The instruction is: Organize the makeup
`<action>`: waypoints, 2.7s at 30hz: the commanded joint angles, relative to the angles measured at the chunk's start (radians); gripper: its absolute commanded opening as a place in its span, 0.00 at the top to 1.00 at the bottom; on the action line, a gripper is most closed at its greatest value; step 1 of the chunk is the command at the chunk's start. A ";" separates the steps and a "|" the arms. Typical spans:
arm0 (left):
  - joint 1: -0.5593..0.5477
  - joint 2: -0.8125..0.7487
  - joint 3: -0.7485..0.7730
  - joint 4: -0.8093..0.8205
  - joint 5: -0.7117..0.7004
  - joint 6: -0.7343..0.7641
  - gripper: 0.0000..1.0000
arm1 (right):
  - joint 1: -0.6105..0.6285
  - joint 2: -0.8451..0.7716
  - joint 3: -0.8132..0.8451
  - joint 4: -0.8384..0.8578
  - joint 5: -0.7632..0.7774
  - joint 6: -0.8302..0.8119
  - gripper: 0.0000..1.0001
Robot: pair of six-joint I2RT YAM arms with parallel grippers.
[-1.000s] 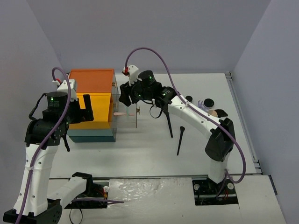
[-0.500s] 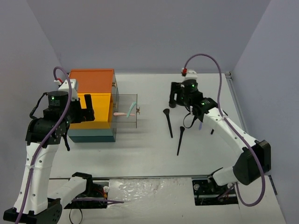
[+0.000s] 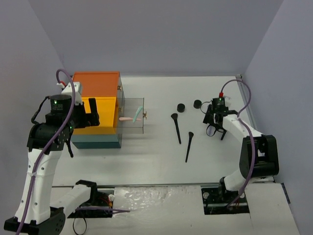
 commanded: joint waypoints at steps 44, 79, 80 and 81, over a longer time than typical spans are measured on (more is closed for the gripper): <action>-0.006 0.013 0.062 0.043 -0.001 -0.005 0.03 | 0.581 -0.005 0.743 0.046 -0.382 -0.339 0.99; -0.006 -0.008 0.042 0.042 -0.009 -0.003 0.03 | 0.194 0.071 0.365 0.053 -0.037 -0.274 0.31; -0.006 -0.006 0.044 0.043 -0.009 -0.003 0.03 | 0.170 0.091 0.354 0.055 -0.032 -0.266 0.31; -0.006 -0.003 0.046 0.044 -0.009 -0.003 0.03 | 0.147 0.112 0.344 0.058 -0.027 -0.259 0.32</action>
